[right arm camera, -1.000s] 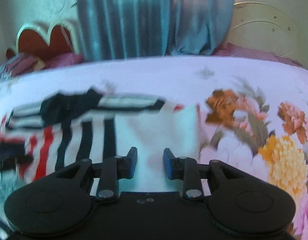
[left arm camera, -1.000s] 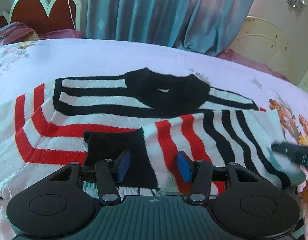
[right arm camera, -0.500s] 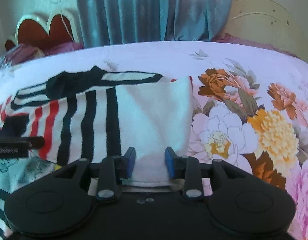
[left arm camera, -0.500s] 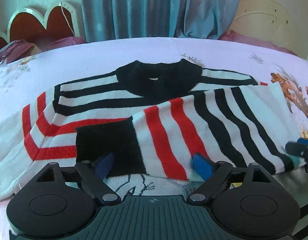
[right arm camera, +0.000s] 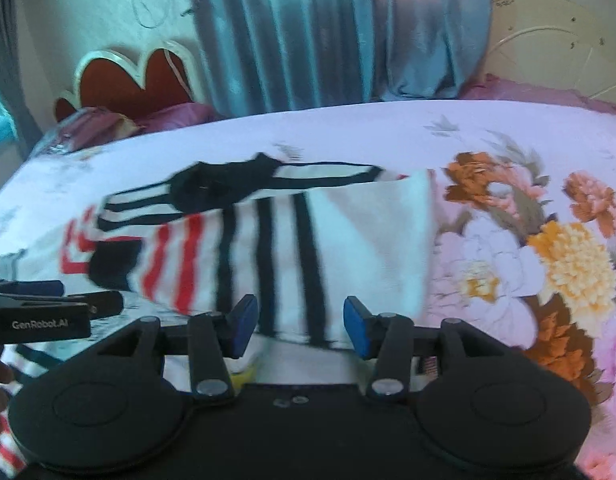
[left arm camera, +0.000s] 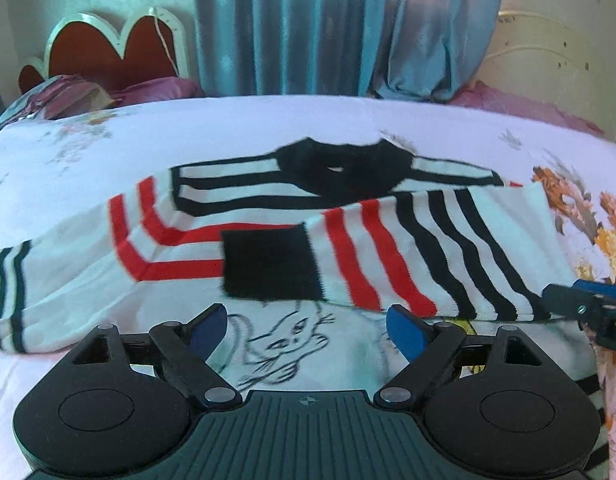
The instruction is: Fold small clothes
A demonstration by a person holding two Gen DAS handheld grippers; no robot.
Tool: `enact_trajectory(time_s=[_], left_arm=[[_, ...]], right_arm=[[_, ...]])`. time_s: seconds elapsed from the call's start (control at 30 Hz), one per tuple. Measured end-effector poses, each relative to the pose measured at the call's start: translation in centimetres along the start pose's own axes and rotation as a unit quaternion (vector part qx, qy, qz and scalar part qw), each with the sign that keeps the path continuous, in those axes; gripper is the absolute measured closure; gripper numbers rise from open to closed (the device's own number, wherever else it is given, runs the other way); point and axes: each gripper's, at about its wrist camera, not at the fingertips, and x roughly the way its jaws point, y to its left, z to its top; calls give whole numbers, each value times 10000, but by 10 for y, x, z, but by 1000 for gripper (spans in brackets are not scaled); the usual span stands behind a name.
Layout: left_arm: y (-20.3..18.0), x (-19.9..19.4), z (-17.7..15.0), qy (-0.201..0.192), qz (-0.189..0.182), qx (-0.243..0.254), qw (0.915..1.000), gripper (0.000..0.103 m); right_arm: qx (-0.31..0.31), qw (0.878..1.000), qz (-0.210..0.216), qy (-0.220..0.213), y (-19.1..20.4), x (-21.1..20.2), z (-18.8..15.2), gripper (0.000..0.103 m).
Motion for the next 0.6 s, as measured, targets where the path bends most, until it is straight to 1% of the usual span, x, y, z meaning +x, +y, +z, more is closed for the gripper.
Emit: enact_trajectory(time_s=[0.1, 0.3, 0.47, 0.6], left_arm=[[22, -14, -5, -65, 41, -123, 9999, 17], [73, -28, -13, -114, 10, -481, 9988, 17], [134, -32, -29, -85, 166, -886, 9959, 17], [194, -30, -44, -29, 402, -1370, 9898, 17]], right_arm=[[-15, 9998, 185, -4, 16, -6, -1, 53], [-148, 9993, 334, 36, 57, 0, -5, 53], [-284, 9984, 474, 78, 100, 9, -8, 53], [-501, 9972, 555, 60, 141, 21, -8, 52]])
